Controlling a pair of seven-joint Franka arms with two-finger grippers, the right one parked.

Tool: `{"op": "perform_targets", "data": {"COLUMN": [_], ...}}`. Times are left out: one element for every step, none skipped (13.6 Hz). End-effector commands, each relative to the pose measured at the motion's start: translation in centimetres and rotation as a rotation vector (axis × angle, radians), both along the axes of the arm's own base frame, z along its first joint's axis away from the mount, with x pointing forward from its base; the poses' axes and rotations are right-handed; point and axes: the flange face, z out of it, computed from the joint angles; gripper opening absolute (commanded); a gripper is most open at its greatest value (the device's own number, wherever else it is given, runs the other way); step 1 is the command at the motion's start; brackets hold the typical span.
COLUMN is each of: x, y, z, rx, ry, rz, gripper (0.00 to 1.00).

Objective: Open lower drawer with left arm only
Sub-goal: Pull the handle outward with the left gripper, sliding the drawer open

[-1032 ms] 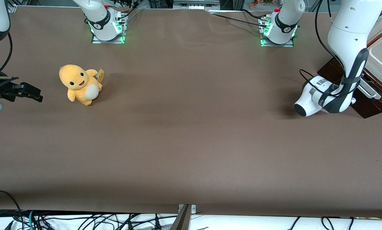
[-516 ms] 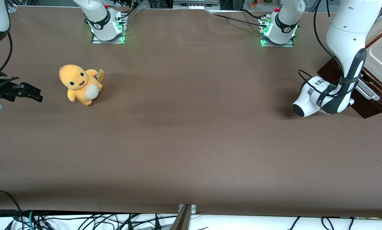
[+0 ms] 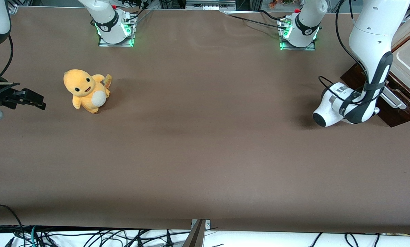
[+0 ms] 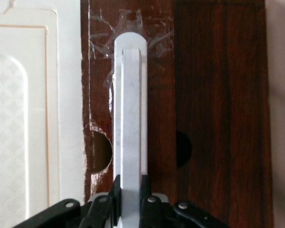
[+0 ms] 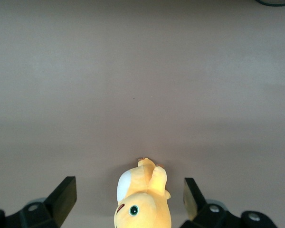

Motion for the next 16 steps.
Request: {"op": "perform_targets", "data": {"x": [3.4,3.7,3.7,4.0,3.9,4.0,4.0,4.0,4.2,4.3,4.3,4.3,4.3,4.3,4.3,4.3], "y": [-2.7,-3.3,-3.5,-3.6,-3.9,-4.3,-4.5,-4.8,-4.8,-5.0,-5.1,-5.3,-5.6,-6.0,-6.2,-6.2], "z": [1.5,1.4,1.2,1.2,0.7,0.3,0.1,0.1,0.2,0.3,0.3,0.3,0.2,0.2,0.2,0.2], "rx": [0.002,0.000,-0.004,-0.006,-0.013,-0.017,-0.014,-0.015,-0.016,-0.024,-0.028,-0.029,-0.029,-0.034,-0.033,-0.034], "ry": [0.029,0.028,0.027,0.022,0.023,0.024,0.022,0.022,0.018,0.016,0.014,0.015,0.016,0.017,0.016,0.017], "rz": [-0.001,-0.005,-0.002,-0.001,0.009,0.013,0.010,0.006,0.005,0.016,0.021,0.017,0.014,0.011,0.008,0.008], "gripper": [0.08,0.08,0.08,0.08,0.08,0.08,0.08,0.07,0.07,0.07,0.07,0.07,0.07,0.07,0.07,0.07]}}
